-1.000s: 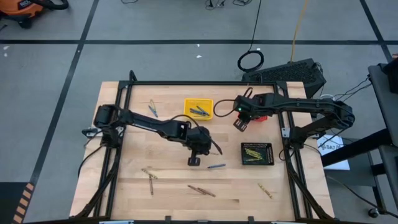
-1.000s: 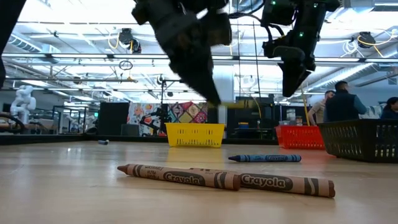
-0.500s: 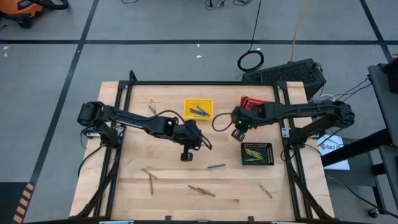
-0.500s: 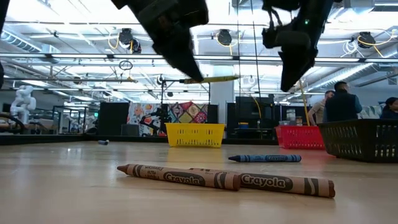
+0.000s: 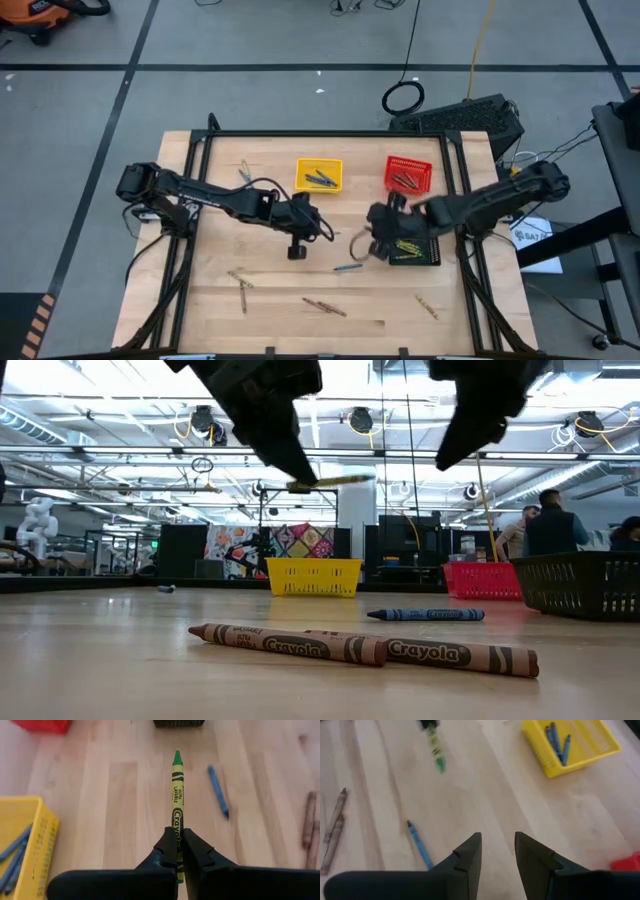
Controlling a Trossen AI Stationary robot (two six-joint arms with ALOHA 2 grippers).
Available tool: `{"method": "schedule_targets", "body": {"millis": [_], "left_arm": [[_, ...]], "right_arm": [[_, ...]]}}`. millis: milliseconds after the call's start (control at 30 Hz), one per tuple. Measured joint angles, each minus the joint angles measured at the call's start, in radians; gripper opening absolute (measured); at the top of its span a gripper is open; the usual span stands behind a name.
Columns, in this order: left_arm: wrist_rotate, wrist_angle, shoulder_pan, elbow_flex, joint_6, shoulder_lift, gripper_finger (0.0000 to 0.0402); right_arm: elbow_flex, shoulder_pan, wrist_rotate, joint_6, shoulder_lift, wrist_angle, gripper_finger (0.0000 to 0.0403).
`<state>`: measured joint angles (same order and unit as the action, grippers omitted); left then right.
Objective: Sort crayons
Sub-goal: Put the green crayon into the black bin
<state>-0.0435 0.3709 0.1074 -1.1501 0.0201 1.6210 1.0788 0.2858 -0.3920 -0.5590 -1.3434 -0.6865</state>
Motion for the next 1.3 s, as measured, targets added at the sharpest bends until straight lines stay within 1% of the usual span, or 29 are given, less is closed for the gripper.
{"method": "schedule_targets", "body": {"millis": [167,300,367,500,600,733,800,1067,1300], "left_arm": [[0.000,-0.021,0.004,-0.001,0.001,-0.001,0.0000],[0.000,-0.072,0.011,-0.001,0.000,-0.001,0.0000],[0.000,-0.103,0.011,-0.001,0.000,-0.001,0.0000],[0.000,-0.160,0.011,-0.001,-0.006,-0.001,0.0000],[0.009,-0.199,0.011,-0.001,-0.008,-0.001,0.0000],[0.030,-0.246,0.011,-0.001,-0.009,-0.001,0.0000],[0.042,-0.267,0.011,-0.001,-0.010,-0.001,0.0000],[0.046,-0.351,0.029,-0.001,-0.054,-0.001,0.0000],[0.042,-0.413,0.031,-0.002,-0.062,0.000,0.0000]], "right_arm": [[-0.095,0.129,-0.086,-0.049,-0.001,0.137,0.0105],[-0.174,0.205,-0.226,-0.061,-0.001,0.276,0.0105],[-0.203,0.234,-0.299,-0.057,-0.001,0.336,0.0105],[-0.242,0.262,-0.372,-0.057,-0.001,0.411,0.0105],[-0.262,0.262,-0.389,-0.060,-0.001,0.458,0.0105],[-0.265,0.244,-0.390,-0.086,-0.001,0.481,0.0105],[-0.265,0.240,-0.391,-0.074,-0.001,0.502,0.0105],[-0.265,0.239,-0.393,0.115,-0.002,0.621,0.0105],[-0.265,0.239,-0.397,0.236,-0.002,0.722,0.0105]]}}
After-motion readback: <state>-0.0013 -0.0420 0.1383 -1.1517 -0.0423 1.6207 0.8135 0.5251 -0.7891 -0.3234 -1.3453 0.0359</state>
